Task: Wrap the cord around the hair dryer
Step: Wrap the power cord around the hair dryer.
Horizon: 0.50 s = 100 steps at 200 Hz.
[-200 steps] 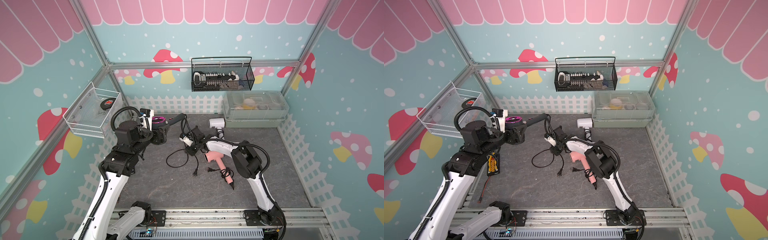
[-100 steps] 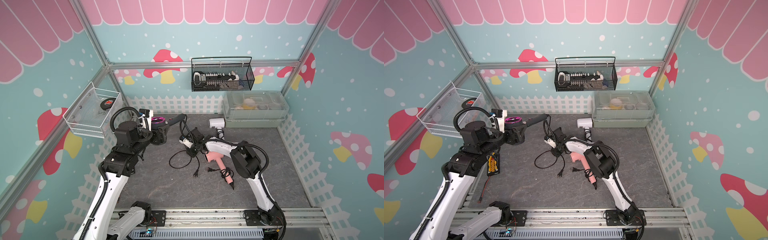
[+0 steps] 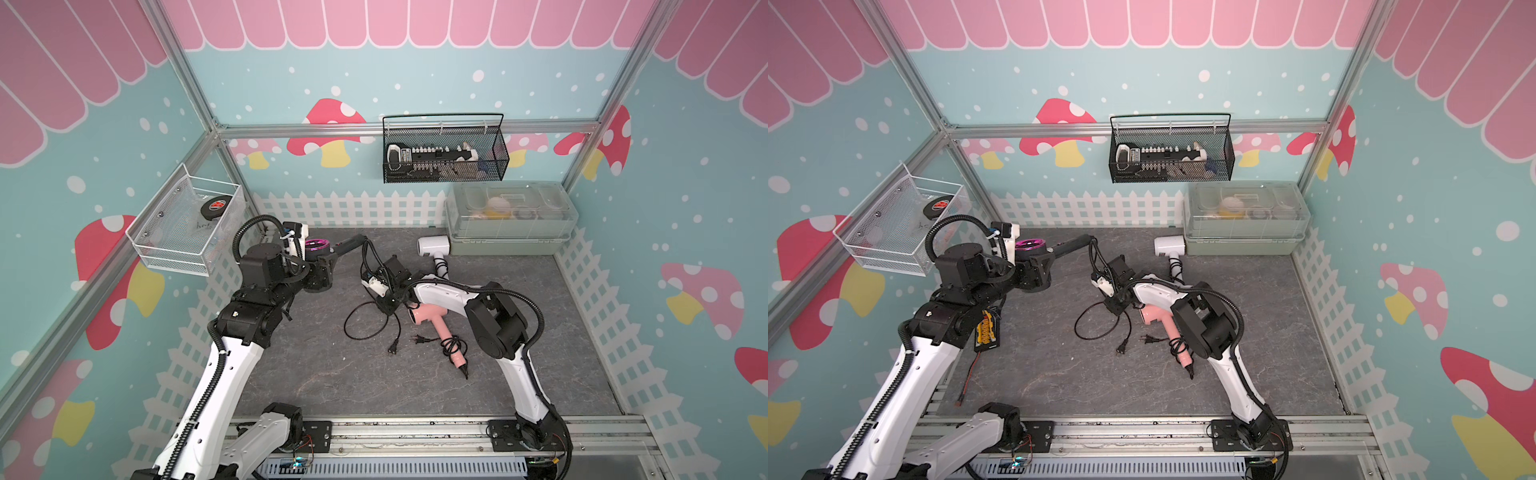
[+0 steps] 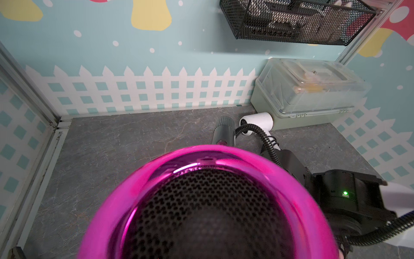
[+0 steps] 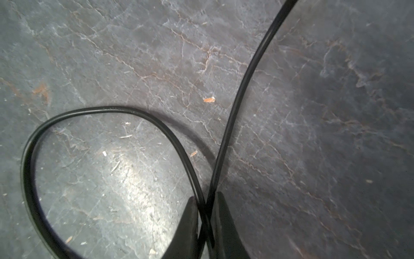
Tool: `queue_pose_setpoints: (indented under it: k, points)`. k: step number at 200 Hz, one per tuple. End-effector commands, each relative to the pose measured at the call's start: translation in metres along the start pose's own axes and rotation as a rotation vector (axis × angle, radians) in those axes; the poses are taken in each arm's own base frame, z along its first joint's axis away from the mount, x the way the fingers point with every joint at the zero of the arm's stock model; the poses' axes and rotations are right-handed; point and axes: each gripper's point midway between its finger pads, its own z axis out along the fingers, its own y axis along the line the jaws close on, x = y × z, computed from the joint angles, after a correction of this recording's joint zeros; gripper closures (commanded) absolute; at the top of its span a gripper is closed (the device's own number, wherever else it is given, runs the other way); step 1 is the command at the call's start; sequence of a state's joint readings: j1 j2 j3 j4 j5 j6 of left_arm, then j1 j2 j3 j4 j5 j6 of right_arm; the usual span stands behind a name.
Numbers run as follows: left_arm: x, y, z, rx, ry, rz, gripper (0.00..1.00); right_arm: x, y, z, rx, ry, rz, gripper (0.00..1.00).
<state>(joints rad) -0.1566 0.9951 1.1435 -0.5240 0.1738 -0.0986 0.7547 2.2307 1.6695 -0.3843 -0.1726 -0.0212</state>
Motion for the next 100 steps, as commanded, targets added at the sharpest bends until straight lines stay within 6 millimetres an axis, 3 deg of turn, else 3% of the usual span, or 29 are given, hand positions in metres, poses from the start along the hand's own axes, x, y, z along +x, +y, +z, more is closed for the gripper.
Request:
queue_pose_setpoints:
  k: [1, 65, 100]
  points:
    - [-0.017, 0.003, -0.001, -0.009, -0.074, 0.011, 1.00, -0.015, 0.004, -0.021, 0.011, -0.041, -0.013, 0.88]
    - [-0.011, 0.008, 0.004, -0.023, -0.058, 0.000, 1.00, -0.024, 0.003, -0.039, 0.036, -0.064, -0.029, 0.96]
    - [-0.007, 0.012, 0.006, -0.036, -0.049, -0.005, 1.00, -0.033, 0.001, -0.059, 0.065, -0.099, -0.027, 1.00]
